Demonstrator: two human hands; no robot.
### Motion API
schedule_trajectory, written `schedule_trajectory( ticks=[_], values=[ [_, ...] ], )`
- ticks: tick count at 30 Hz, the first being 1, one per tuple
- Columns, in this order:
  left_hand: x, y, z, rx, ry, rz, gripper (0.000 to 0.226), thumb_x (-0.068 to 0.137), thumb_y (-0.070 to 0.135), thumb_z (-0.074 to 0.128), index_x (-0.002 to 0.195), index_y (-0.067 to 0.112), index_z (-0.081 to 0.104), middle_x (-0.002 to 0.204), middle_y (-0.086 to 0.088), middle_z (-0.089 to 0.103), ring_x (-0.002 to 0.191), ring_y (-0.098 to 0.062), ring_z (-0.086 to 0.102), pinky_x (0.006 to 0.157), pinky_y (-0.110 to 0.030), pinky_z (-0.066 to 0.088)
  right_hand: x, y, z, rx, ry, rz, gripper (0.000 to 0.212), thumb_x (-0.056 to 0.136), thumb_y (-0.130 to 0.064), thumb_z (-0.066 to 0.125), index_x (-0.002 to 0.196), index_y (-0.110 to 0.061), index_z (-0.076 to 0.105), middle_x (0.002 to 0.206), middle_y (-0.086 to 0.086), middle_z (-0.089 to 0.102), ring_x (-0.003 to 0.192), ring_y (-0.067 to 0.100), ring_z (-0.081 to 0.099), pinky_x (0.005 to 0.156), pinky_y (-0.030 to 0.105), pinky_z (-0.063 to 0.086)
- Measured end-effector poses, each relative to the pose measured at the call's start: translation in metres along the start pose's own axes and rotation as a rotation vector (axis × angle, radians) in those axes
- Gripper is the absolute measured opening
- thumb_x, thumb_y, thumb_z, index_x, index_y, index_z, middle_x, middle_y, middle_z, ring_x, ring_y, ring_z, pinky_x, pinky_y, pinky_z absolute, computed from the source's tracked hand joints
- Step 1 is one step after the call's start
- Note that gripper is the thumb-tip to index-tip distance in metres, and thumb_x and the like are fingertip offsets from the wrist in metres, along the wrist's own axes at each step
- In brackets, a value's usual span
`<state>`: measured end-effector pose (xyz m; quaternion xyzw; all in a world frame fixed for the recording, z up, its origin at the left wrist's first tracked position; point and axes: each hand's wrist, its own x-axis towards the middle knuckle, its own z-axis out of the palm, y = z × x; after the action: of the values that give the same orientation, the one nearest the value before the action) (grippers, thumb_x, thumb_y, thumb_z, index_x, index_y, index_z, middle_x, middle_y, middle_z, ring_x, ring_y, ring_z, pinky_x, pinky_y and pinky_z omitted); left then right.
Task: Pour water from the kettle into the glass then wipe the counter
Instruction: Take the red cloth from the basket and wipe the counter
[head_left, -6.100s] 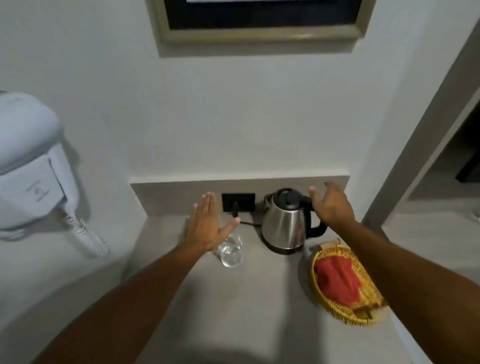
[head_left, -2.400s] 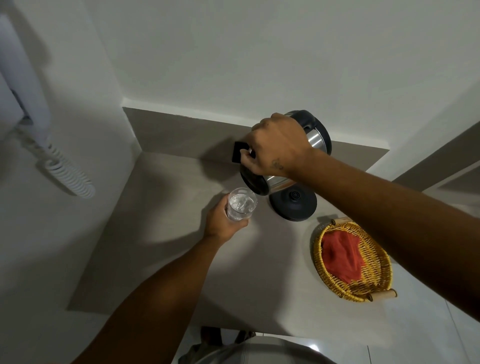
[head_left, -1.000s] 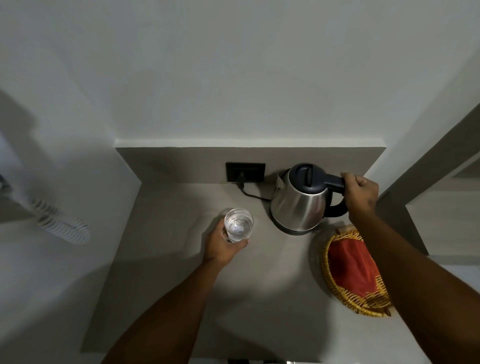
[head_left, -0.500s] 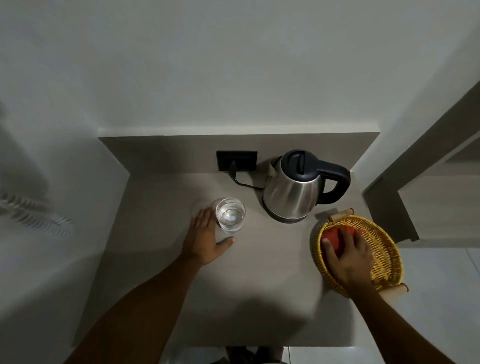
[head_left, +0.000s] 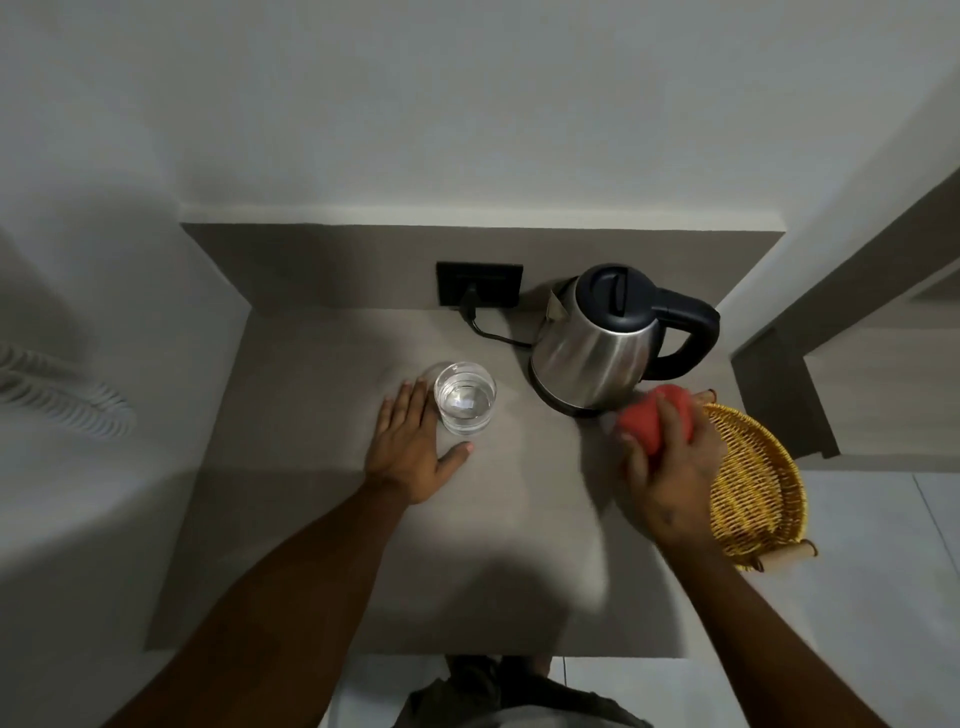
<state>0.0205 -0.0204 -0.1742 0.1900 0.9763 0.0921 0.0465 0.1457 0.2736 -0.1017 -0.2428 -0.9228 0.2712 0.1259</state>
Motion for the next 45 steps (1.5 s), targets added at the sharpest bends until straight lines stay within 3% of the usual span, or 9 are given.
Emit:
schedule_trajectory(
  ticks=[7,10,12,16,23,30,33,38,45],
  values=[
    [0.007,0.002,-0.004,-0.137,-0.049,-0.053,0.113,0.076,0.082,0.049,0.159,0.013,0.013,0.168,-0.008,0.017,0.157,-0.024,0.004,0.127,-0.045,0.001,-0.031,-0.030,0.071,-0.303,-0.368,-0.281,0.067,0.093,-0.064,0.044,0.148,-0.029,0.034,0.154,0.017,0.032,0.130,0.037,0.036,0.104,0.051,0.035],
    [0.018,0.008,-0.021,-0.516,0.032,-0.116,0.106,0.057,0.069,0.081,0.146,0.031,0.039,0.151,0.004,0.048,0.144,-0.019,0.039,0.120,-0.047,0.029,-0.031,-0.027,0.081,-0.328,-0.379,-0.254,0.071,0.091,-0.071,0.038,0.149,-0.030,0.033,0.156,0.014,0.030,0.132,0.037,0.035,0.105,0.052,0.035],
    [0.022,0.016,-0.028,-0.705,0.115,-0.128,0.096,0.049,0.055,0.093,0.133,0.033,0.052,0.131,0.010,0.062,0.122,-0.012,0.059,0.104,-0.034,0.049,-0.031,-0.025,0.081,-0.328,-0.385,-0.268,0.072,0.091,-0.073,0.035,0.149,-0.031,0.033,0.157,0.014,0.029,0.134,0.037,0.034,0.105,0.053,0.034],
    [0.024,0.038,-0.037,-0.817,0.156,-0.199,0.085,0.051,0.025,0.100,0.125,0.017,0.060,0.121,0.001,0.070,0.110,-0.014,0.066,0.089,-0.006,0.046,-0.038,-0.028,0.081,-0.314,-0.451,-0.326,0.070,0.093,-0.072,0.031,0.151,-0.033,0.032,0.160,0.012,0.024,0.139,0.037,0.027,0.112,0.059,0.028],
    [0.015,0.031,-0.057,-0.847,0.202,-0.194,0.079,0.054,0.031,0.098,0.124,0.021,0.062,0.119,0.005,0.070,0.109,-0.011,0.067,0.096,-0.029,0.055,-0.039,-0.072,0.112,-0.297,-0.597,-0.607,0.069,0.091,-0.072,0.033,0.148,-0.033,0.037,0.157,0.015,0.030,0.137,0.039,0.030,0.111,0.057,0.027],
    [0.014,0.007,-0.084,-0.768,0.286,-0.226,0.075,0.054,0.038,0.097,0.120,0.025,0.063,0.113,0.009,0.072,0.102,-0.004,0.067,0.088,-0.015,0.051,0.027,-0.102,0.139,-0.307,-0.489,-0.608,0.061,0.091,-0.063,0.044,0.140,-0.025,0.049,0.148,0.017,0.041,0.123,0.038,0.040,0.098,0.048,0.036],
    [0.015,-0.001,-0.084,-0.736,0.274,-0.215,0.079,0.053,0.037,0.097,0.122,0.025,0.063,0.116,0.008,0.072,0.105,-0.007,0.067,0.092,-0.024,0.053,0.028,-0.075,0.121,-0.335,-0.466,-0.531,0.063,0.093,-0.065,0.040,0.146,-0.031,0.040,0.152,0.014,0.036,0.124,0.036,0.038,0.098,0.047,0.035],
    [0.012,-0.005,-0.081,-0.758,0.274,-0.252,0.079,0.052,0.037,0.098,0.122,0.026,0.062,0.115,0.009,0.072,0.104,-0.009,0.068,0.093,-0.031,0.056,-0.042,-0.034,0.091,-0.291,-0.565,-0.728,0.061,0.093,-0.067,0.036,0.140,-0.030,0.049,0.145,0.020,0.045,0.121,0.043,0.046,0.097,0.050,0.040],
    [0.004,-0.008,-0.085,-0.763,0.282,-0.233,0.075,0.054,0.042,0.095,0.120,0.028,0.063,0.115,0.009,0.072,0.106,-0.008,0.068,0.095,-0.033,0.055,-0.033,-0.106,0.145,-0.305,-0.578,-0.855,0.063,0.091,-0.067,0.038,0.141,-0.029,0.048,0.146,0.020,0.045,0.127,0.042,0.044,0.102,0.052,0.039]
  ],
)
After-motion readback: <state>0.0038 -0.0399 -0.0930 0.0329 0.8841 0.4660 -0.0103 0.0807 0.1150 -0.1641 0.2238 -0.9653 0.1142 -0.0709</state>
